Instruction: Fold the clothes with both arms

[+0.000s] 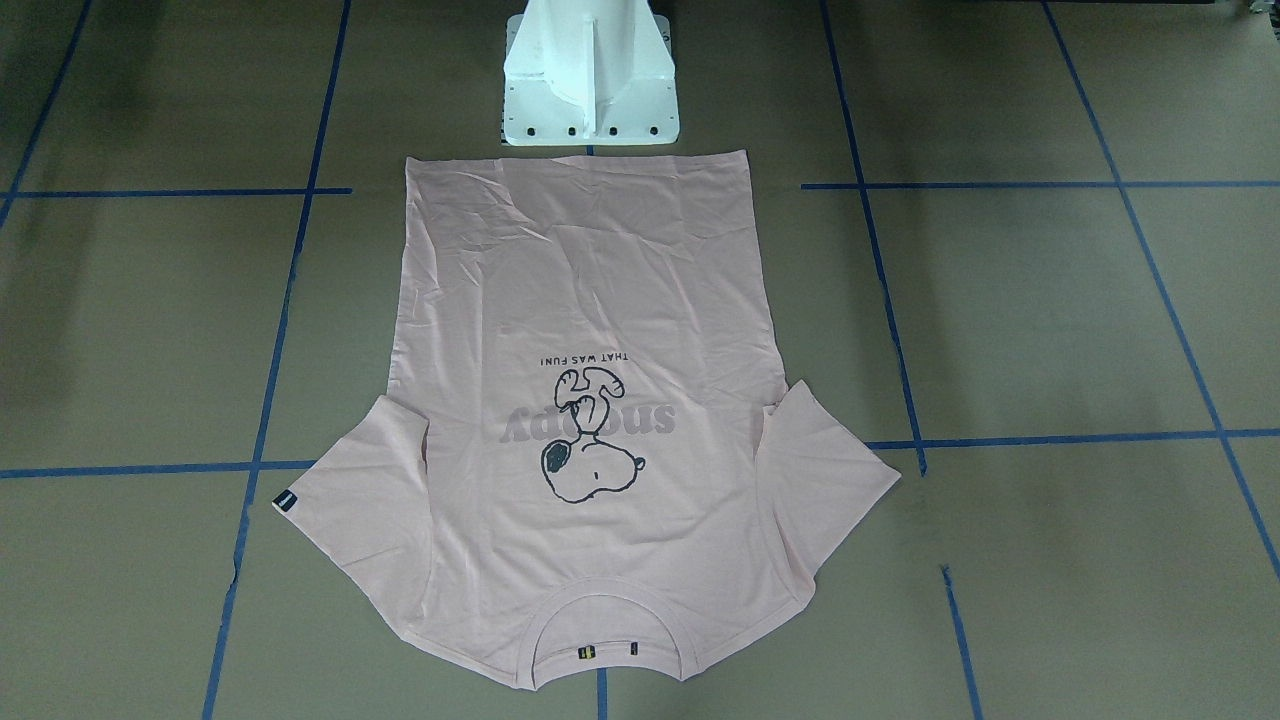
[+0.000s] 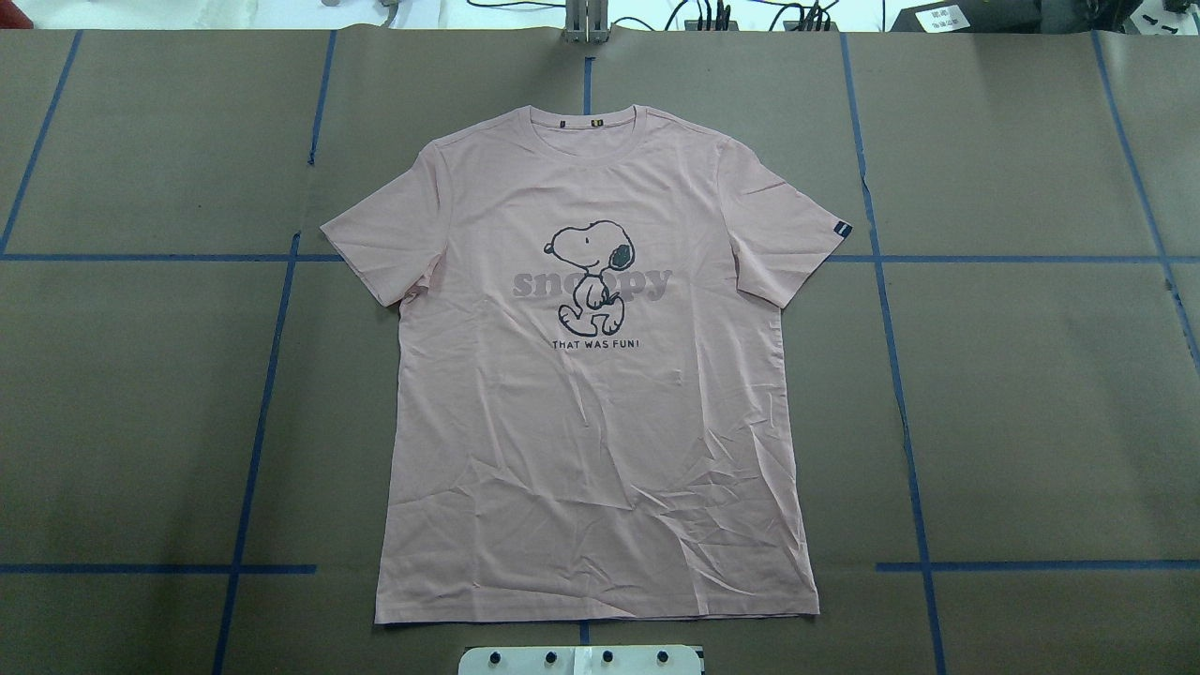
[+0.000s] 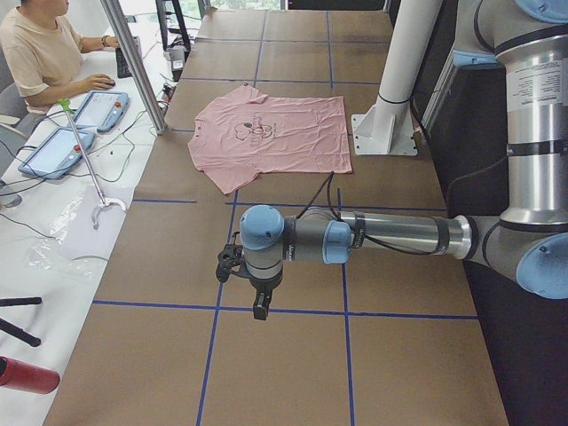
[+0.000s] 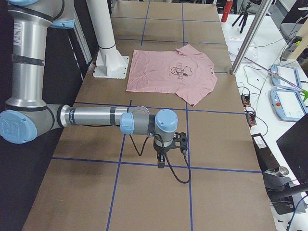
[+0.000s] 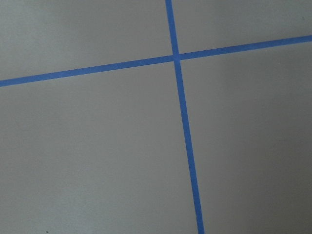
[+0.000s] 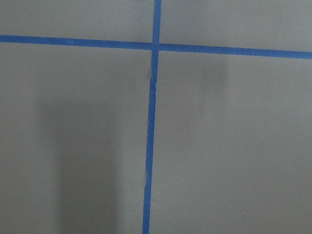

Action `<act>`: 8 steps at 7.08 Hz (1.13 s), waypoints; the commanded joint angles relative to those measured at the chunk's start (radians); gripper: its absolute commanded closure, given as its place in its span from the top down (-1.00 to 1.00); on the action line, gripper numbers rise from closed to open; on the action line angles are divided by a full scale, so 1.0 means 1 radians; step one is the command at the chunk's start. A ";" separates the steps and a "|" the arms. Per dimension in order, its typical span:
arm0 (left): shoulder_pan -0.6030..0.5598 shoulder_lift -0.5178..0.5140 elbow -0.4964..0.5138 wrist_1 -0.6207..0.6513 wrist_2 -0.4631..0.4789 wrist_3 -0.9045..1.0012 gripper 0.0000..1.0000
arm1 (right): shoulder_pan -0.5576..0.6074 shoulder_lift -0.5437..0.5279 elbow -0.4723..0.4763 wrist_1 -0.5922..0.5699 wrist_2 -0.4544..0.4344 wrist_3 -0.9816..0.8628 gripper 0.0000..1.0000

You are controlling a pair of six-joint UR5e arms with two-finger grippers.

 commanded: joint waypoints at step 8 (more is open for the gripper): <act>0.016 -0.059 0.018 -0.246 0.087 -0.011 1.00 | -0.074 0.062 -0.024 0.342 -0.007 0.012 1.00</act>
